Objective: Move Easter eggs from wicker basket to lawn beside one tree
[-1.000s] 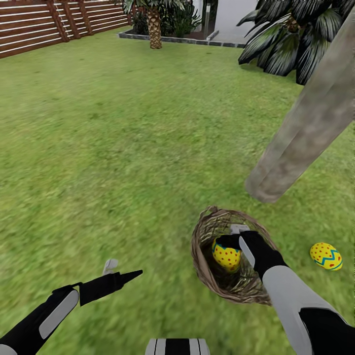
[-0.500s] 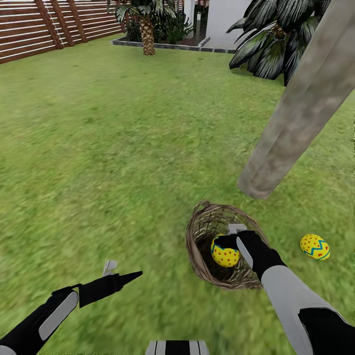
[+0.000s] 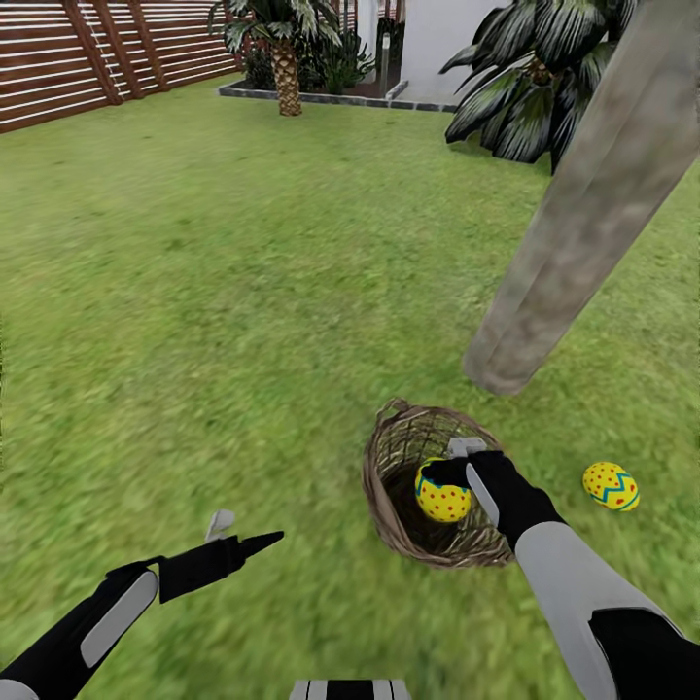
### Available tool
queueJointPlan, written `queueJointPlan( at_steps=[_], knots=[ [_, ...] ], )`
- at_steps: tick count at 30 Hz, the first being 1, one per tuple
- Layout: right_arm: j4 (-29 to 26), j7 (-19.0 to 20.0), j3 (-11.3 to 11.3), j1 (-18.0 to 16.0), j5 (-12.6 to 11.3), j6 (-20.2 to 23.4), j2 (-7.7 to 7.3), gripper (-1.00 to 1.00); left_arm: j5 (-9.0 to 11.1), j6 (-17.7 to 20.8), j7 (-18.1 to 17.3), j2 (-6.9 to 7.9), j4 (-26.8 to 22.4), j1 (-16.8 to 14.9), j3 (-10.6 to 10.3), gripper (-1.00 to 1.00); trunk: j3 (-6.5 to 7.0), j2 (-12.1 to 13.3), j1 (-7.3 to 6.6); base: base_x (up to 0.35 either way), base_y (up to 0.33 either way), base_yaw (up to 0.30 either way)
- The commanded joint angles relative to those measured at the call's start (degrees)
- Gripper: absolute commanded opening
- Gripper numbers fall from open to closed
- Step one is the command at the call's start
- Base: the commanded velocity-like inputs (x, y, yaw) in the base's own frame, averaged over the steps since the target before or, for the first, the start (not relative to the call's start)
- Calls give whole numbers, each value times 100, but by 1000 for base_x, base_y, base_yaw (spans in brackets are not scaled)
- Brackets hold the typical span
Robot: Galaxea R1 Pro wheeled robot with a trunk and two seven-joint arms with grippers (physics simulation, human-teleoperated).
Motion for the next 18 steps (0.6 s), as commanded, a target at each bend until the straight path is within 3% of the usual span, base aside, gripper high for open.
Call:
queueJointPlan(
  at_steps=[1,14,18],
  knots=[
    [0,1,0,2,2,0,0,-100,-1,0,0,0,2,0,12,100,18,42,-23,-84,0,0],
    [0,-17,9,3,4,-11,4,-100,-9,2,0,-9,-5,0,17,100,252,563,-308,-37,0,0],
    [0,12,149,1,-3,-1,2,-100,-15,5,0,-9,-5,1,14,100,324,724,-396,-139,0,0]
  ],
)
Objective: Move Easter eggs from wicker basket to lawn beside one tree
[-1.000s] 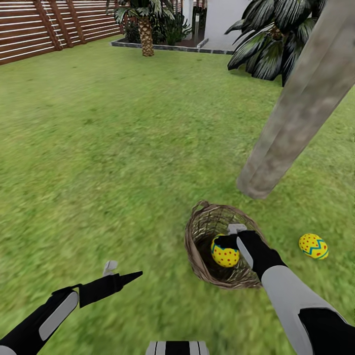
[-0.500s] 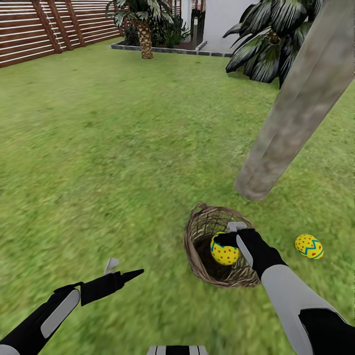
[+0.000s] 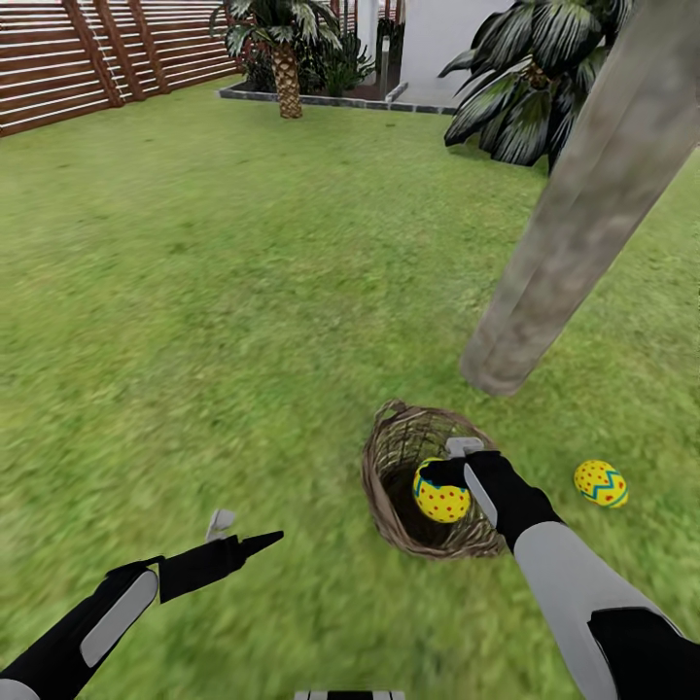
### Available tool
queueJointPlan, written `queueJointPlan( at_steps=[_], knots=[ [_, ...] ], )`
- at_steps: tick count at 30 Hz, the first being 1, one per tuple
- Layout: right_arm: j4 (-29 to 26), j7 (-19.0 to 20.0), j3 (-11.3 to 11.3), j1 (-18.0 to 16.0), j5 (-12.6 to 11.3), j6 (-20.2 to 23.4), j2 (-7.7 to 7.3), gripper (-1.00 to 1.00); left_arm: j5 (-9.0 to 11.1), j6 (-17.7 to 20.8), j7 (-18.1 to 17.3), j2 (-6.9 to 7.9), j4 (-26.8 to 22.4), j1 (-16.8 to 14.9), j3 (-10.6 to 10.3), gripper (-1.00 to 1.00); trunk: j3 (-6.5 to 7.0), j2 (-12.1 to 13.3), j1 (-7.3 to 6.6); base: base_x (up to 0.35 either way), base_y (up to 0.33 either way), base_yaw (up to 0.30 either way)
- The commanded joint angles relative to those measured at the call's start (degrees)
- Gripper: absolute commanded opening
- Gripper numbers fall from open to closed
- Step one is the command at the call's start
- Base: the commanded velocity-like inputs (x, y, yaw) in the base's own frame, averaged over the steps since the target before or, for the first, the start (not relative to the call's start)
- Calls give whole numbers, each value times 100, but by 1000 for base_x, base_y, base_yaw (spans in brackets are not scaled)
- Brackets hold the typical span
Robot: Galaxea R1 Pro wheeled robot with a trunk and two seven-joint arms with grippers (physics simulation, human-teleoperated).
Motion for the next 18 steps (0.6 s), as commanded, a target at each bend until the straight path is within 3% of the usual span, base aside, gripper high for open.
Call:
queueJointPlan(
  at_steps=[1,7,18],
  knots=[
    [0,7,5,0,0,1,2,-100,-1,0,0,0,0,1,2,100,18,42,-23,-284,0,0],
    [-3,14,14,0,-1,1,7,-100,-4,-2,0,0,0,1,-4,100,126,282,-154,-163,0,0],
    [-9,14,79,0,-1,-7,7,-100,5,-4,0,0,0,0,3,100,401,724,-396,-4,0,0]
  ],
)
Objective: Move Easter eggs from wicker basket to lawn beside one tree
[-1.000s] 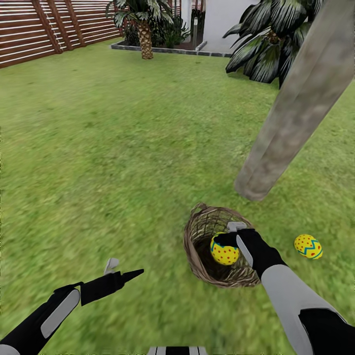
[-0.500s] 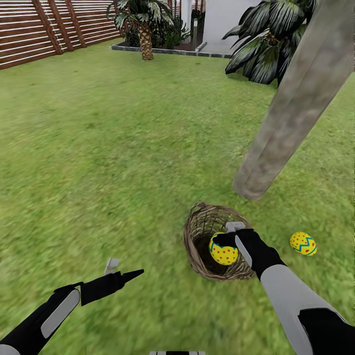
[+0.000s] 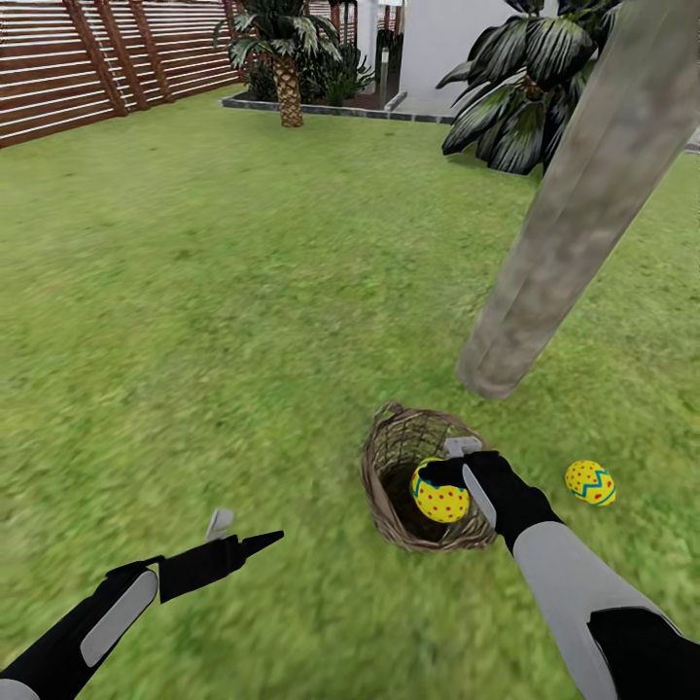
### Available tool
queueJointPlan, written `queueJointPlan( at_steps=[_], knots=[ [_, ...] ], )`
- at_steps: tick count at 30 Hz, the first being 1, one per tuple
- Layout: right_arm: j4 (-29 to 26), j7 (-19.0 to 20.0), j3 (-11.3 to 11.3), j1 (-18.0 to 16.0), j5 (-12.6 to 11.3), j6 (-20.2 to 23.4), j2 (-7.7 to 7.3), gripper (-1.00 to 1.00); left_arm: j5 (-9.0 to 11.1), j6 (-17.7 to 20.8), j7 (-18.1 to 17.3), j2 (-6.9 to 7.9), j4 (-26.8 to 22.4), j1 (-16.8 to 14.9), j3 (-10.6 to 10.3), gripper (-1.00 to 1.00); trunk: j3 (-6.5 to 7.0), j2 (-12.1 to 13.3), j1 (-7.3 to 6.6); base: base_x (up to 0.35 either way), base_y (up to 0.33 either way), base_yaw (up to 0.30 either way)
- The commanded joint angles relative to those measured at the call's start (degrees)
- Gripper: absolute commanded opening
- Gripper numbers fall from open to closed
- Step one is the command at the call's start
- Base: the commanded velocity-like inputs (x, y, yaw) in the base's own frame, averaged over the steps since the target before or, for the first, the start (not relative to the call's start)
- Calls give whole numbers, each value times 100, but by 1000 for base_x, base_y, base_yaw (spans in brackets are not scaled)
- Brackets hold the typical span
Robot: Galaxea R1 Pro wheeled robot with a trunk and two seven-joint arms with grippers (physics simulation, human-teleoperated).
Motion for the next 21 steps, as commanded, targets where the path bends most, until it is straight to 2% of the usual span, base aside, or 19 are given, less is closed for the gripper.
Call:
queueJointPlan(
  at_steps=[1,14,17,21],
  knots=[
    [0,0,0,0,0,1,0,-100,2,0,0,0,0,0,0,100,28,42,-22,0,0,0],
    [0,1,79,2,-1,-1,0,-100,2,-10,9,-6,35,0,0,100,383,563,-308,0,0,0],
    [0,0,80,2,0,-1,0,-100,-20,-11,9,-68,35,0,0,100,464,684,-374,0,0,0],
    [0,0,80,3,0,-1,0,-100,-27,-11,53,-80,35,0,-3,100,574,844,-462,0,0,0]
  ],
)
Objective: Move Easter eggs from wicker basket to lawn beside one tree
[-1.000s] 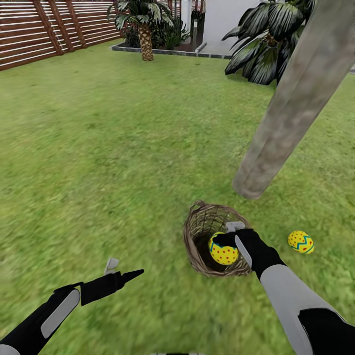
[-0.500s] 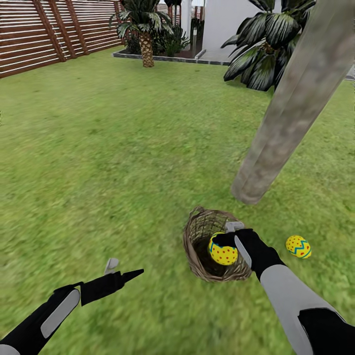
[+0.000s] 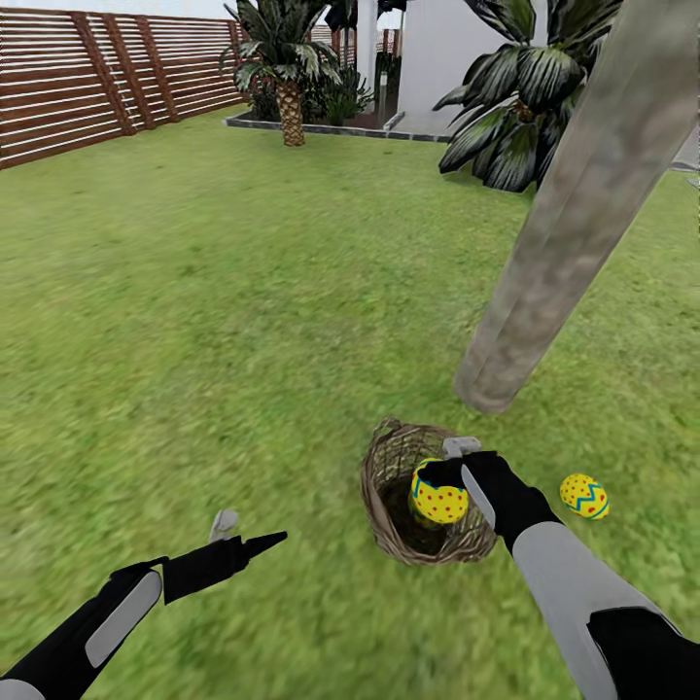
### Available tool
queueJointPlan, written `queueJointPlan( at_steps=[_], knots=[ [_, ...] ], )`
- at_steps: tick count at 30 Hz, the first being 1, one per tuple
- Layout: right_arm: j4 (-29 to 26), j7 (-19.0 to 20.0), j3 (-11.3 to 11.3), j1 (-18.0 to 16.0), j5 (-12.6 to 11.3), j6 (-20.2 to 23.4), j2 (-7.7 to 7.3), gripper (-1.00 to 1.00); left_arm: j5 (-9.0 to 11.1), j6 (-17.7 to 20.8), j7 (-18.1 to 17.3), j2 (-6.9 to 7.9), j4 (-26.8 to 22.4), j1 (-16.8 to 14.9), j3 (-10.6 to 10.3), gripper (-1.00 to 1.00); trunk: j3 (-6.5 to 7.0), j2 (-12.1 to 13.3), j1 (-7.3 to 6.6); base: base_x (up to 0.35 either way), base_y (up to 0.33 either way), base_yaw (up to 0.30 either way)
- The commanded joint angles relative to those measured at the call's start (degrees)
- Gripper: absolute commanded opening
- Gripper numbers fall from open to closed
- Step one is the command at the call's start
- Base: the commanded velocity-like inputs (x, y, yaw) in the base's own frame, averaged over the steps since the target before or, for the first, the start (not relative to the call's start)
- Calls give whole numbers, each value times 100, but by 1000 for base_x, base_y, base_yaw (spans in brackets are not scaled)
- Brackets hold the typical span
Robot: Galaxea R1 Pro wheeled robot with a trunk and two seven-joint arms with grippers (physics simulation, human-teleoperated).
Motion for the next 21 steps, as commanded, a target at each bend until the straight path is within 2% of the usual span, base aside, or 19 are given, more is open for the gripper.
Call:
queueJointPlan(
  at_steps=[1,8,16,21],
  knots=[
    [0,0,0,0,0,0,0,-100,3,0,66,1,0,1,2,100,28,42,-22,0,0,0],
    [0,0,99,0,0,0,0,-100,15,0,155,1,-25,1,2,100,219,323,-176,-116,0,0],
    [0,0,105,-1,0,9,0,-100,16,0,151,1,-31,0,3,100,438,643,-352,-191,0,0],
    [0,0,105,0,0,9,0,-100,10,1,142,1,-34,0,3,100,574,844,-462,-72,0,0]
  ],
)
